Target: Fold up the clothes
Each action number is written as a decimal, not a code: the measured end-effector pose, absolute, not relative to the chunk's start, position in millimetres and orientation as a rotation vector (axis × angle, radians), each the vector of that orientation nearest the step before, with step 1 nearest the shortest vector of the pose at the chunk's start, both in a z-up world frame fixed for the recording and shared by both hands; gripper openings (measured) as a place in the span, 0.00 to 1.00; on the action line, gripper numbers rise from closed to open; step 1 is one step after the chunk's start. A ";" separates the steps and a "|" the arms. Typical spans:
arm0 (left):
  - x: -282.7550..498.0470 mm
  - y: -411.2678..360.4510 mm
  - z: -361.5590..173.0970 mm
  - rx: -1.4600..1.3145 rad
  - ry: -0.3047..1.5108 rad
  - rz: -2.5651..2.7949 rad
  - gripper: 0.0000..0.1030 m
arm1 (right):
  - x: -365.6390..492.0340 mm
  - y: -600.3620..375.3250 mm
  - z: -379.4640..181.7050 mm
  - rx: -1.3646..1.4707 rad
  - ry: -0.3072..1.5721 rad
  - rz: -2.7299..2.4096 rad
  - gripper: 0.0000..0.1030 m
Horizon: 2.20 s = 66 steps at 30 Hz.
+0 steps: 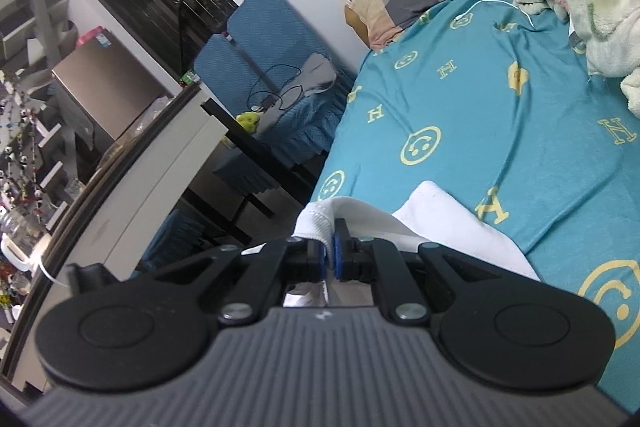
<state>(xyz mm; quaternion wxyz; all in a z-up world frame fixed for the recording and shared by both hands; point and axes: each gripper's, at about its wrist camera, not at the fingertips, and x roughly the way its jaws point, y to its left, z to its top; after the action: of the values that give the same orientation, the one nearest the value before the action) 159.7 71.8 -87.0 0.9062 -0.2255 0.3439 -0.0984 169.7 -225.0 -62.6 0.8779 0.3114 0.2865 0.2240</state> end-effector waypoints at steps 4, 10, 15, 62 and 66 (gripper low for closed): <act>158.5 90.5 -88.9 -0.565 0.691 -0.136 0.51 | 167.1 -227.0 -61.5 0.664 0.579 0.470 0.08; 160.7 104.7 -94.3 -0.575 0.740 -0.050 0.22 | 163.1 -223.0 -61.5 0.583 0.552 0.361 0.08; 150.7 105.0 -81.3 -0.521 0.662 -0.006 0.02 | 163.2 -217.0 -71.3 0.434 0.560 0.147 0.08; 208.6 111.2 300.7 -0.361 0.148 -0.271 0.02 | 159.4 -201.1 283.1 0.174 0.013 0.048 0.08; 335.7 91.7 188.4 -0.357 0.266 -0.213 0.02 | 278.8 -206.6 185.0 0.178 0.129 -0.001 0.08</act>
<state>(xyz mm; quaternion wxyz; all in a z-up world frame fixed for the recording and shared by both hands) 335.7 91.7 188.4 0.9697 -0.1765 0.1317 -0.1054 278.8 -206.6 185.0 0.9940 0.0889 0.0644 -0.0003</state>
